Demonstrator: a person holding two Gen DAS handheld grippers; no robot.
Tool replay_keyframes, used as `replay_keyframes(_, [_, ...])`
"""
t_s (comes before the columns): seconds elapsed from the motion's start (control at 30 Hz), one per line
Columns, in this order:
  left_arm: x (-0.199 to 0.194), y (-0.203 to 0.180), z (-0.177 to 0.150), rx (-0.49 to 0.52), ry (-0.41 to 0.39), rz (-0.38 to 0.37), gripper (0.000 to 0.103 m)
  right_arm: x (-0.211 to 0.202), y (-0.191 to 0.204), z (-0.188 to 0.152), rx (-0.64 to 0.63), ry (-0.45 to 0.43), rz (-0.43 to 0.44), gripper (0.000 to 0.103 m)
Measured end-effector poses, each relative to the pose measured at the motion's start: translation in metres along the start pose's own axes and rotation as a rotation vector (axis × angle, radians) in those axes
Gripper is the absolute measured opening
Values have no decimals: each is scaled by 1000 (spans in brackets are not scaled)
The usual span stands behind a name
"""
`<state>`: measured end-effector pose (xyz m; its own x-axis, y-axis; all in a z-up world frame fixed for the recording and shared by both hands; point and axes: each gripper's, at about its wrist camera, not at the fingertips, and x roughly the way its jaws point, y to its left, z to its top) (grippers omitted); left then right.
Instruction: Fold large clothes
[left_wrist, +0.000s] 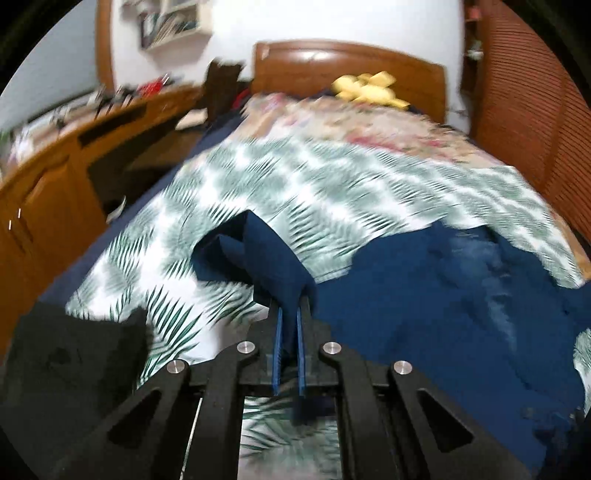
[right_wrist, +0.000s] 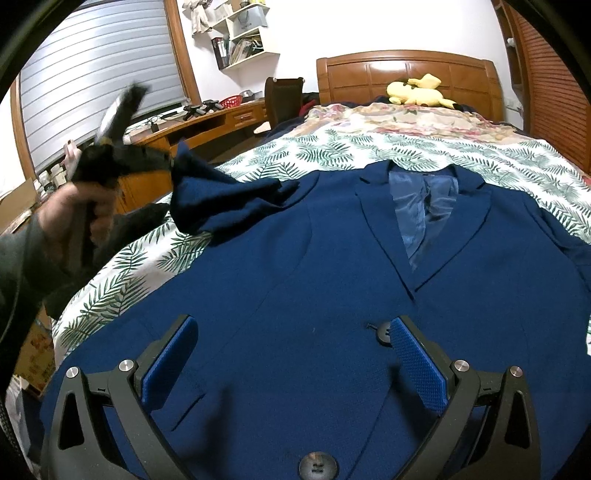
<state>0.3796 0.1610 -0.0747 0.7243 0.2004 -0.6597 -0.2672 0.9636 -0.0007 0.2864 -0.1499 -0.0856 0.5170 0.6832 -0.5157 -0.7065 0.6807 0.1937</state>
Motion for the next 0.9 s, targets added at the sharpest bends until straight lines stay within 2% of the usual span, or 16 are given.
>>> replay_keyframes(0.2, [-57,-61,18,79,-86,-106,7,-25,-6,-5,-25,-9,-26,103])
replay_keyframes(0.4, [-102,-113,13,133,-149,-209,7,-50,-20,-12,-20,-21,-65,103])
replay_keyframes(0.67, [-140,-155,-20,187,-154,-303,7,-68,-34,-20,18,-7,-120,103])
replay_keyframes(0.83, [-152,-163,-52,225,-171,-308,7,-76,-33,-19,32,-11,-159,103])
replay_keyframes(0.9, [-148,-162,-67,219,-151,-322,7,-77,-30,-19,27,-12,-170,103])
